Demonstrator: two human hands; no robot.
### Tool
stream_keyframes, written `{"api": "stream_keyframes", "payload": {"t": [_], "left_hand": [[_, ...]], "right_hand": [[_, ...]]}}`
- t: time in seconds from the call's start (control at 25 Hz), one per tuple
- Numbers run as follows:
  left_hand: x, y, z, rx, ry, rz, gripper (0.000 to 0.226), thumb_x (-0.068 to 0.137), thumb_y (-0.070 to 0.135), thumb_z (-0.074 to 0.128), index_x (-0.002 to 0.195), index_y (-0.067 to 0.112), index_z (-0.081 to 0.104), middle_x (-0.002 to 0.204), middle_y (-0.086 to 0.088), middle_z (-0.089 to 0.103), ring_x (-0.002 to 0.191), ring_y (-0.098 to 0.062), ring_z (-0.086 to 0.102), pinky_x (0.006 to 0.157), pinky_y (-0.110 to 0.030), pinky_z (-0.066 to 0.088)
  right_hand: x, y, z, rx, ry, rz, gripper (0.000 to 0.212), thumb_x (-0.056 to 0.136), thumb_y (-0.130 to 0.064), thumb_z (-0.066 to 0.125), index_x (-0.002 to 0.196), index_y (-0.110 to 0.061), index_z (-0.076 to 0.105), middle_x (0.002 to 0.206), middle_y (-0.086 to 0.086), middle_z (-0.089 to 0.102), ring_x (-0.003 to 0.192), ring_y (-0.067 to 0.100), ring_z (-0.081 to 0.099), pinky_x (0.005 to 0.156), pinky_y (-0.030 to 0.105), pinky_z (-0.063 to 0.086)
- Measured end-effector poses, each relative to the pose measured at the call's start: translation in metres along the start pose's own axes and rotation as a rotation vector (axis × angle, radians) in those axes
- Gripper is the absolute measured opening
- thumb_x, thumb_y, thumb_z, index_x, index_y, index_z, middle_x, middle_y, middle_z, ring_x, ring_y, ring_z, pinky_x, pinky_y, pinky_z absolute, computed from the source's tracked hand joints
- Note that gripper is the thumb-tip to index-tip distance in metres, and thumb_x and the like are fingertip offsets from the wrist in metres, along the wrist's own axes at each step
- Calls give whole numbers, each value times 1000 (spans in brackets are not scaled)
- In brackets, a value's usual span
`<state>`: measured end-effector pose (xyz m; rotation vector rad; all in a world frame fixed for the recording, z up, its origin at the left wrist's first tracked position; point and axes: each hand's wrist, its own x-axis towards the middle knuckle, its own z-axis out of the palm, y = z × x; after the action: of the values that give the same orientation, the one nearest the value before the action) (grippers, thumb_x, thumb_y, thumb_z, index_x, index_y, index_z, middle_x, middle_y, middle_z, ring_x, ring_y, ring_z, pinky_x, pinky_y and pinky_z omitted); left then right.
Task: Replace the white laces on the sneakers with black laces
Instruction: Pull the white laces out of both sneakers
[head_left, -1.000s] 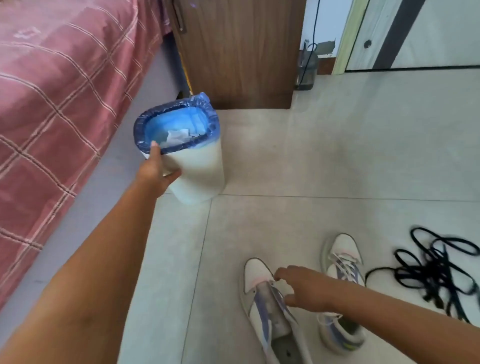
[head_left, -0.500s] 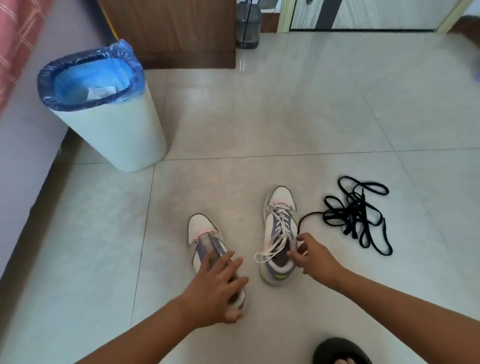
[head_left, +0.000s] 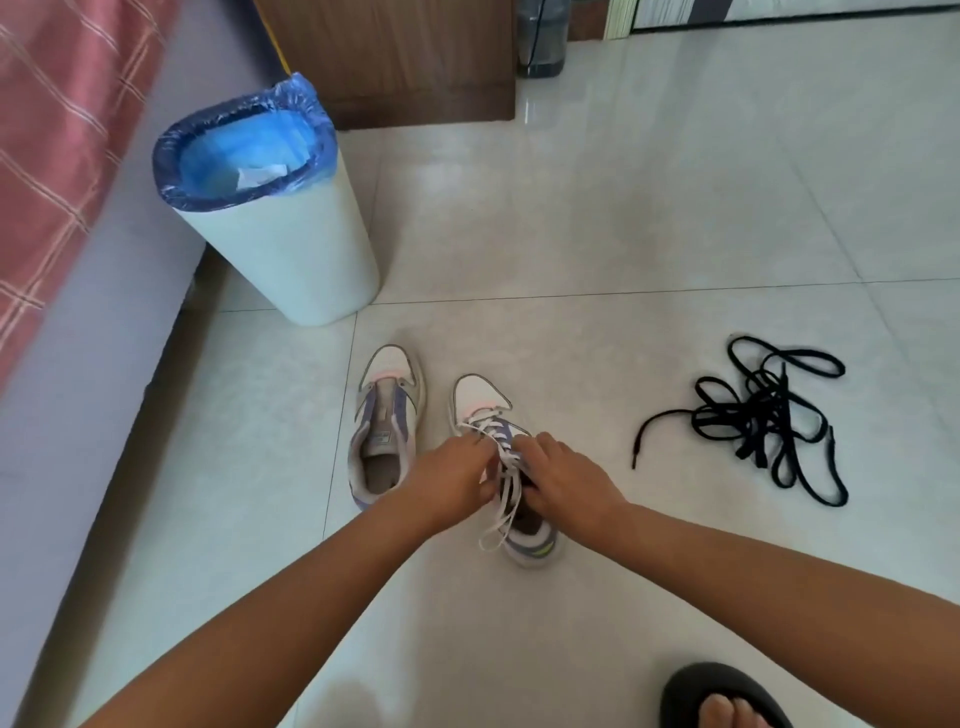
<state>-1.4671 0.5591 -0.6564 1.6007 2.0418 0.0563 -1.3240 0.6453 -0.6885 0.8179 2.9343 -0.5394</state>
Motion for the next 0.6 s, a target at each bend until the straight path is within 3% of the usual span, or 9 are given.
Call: {"api": "stream_keyframes", "payload": {"t": [0.08,0.12,0.2,0.28,0.32,0.48,0.6], "left_hand": [[1,0,16,-235,14,-45,33,81,22,66,106,12,47,105,-4,52,94,-22,53,81,-40,46],[1,-2,19,-316,12,-64,36,78,20,70,103,12,46,100,-3,50,88,-21,52,78,-37,46],[-1,-7,19,-473,11,-114,37,74,16,74,96,14,44,89,0,46,79,-17,46,71,-30,41],[0,-11,18,-589,-3,-167,38,73,16,77,94,15,44,85,-1,47,76,-15,44,69,-27,40],[0,-13,18,-614,-12,-191,39,73,17,77,95,16,45,85,-2,48,75,-15,44,69,-28,41],[2,-10,19,-629,15,-252,34,76,20,75,95,17,47,86,-2,50,73,-14,48,68,-32,46],[1,-3,19,-495,96,-279,36,78,34,73,94,17,46,89,1,47,74,-13,46,61,-26,37]], "right_hand": [[7,4,6,-91,118,-187,60,55,-16,80,107,-18,50,80,7,58,59,25,59,43,25,33],[9,7,8,-65,120,-237,50,58,-19,76,101,-17,52,77,7,58,57,24,57,43,24,31],[14,15,10,135,71,-229,27,78,-29,55,101,-15,58,88,8,58,74,25,57,56,28,41],[13,12,8,515,0,-12,17,89,-23,52,99,-15,63,97,3,53,87,17,53,77,20,42],[13,9,6,714,-5,137,10,90,-17,56,94,-17,64,96,1,52,86,11,52,78,12,39],[13,-8,-7,1321,-121,617,16,93,-21,57,79,-17,63,82,0,63,72,9,59,61,13,45],[16,-9,-15,1426,-191,733,19,95,-23,55,78,-18,62,72,-4,62,63,6,54,57,17,40]]}}
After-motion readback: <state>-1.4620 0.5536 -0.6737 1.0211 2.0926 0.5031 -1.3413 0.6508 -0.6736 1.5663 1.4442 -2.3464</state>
